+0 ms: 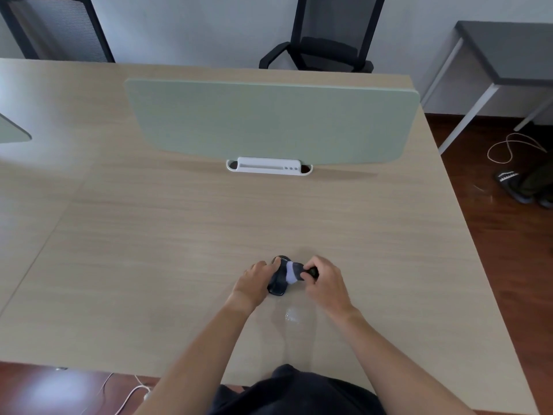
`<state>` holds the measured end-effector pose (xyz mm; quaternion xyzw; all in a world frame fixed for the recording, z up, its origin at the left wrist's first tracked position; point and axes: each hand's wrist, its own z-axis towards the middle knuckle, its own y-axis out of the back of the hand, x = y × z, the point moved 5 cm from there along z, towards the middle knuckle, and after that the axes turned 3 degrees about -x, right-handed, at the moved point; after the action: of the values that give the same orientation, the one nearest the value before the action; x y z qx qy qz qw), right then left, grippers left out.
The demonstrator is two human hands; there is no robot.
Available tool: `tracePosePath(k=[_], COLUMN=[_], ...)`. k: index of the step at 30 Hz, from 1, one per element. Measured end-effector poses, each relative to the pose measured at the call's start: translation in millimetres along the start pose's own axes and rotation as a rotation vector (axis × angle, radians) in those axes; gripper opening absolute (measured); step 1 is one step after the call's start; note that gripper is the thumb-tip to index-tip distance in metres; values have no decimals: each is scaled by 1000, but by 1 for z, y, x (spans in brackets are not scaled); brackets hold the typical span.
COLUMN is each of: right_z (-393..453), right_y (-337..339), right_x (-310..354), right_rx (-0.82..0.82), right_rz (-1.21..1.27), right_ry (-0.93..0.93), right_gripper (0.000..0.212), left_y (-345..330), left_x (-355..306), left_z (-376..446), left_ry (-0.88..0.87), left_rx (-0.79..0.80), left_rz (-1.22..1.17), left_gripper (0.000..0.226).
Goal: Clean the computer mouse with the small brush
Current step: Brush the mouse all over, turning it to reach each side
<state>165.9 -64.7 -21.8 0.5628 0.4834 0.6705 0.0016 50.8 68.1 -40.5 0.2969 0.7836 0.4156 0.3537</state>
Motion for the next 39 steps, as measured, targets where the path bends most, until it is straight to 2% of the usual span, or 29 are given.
tracePosePath(k=[5, 6, 11, 13, 18, 20, 22, 26, 28, 30, 33, 34, 36, 39], right_z=[-14, -15, -5, -1, -8, -8, -3, 5, 2, -2, -12, -14, -19, -19], right_y=[-20, -22, -1, 8, -12, -20, -17, 11, 18, 16, -1, -8, -19, -13], right_x=[7, 6, -1, 0, 15, 12, 7, -6, -7, -4, 3, 7, 12, 8], right_rx=[253, 257, -7, -43, 254, 286, 206, -157, -201, -140, -16, 40, 132, 86], right_rz=[-83, -97, -94, -31, -78, -136, -153, 102, 202, 238, 207, 183, 118, -17], right_ry=[134, 131, 36, 42, 182, 179, 127, -71, -101, -90, -67, -64, -52, -18], right_gripper=[11, 12, 12, 14, 15, 16, 15, 17, 18, 17, 16, 17, 15, 14], left_y=[1, 1, -2, -2, 0, 2, 3, 0, -1, 2, 7, 7, 7, 9], left_x=[-1, -1, 1, 2, 1, 0, 1, 0, -9, -20, -29, -31, -28, -11], left_z=[1, 1, 1, 3, 1, 2, 4, 1, -1, -2, 4, 7, 11, 19], left_ry=[-3, -2, 17, 16, 5, -9, 12, 48, 55, 60, -41, -98, -171, -171], left_rx=[1, -3, -31, -42, -14, -6, -4, -3, -29, -69, -133, -111, -15, 12], left_rz=[-42, -51, -59, -67, -101, -113, -100, 15, 135, 261, 297, 261, 184, 140], left_gripper=[73, 73, 71, 71, 70, 67, 66, 66, 58, 51, 66, 67, 55, 49])
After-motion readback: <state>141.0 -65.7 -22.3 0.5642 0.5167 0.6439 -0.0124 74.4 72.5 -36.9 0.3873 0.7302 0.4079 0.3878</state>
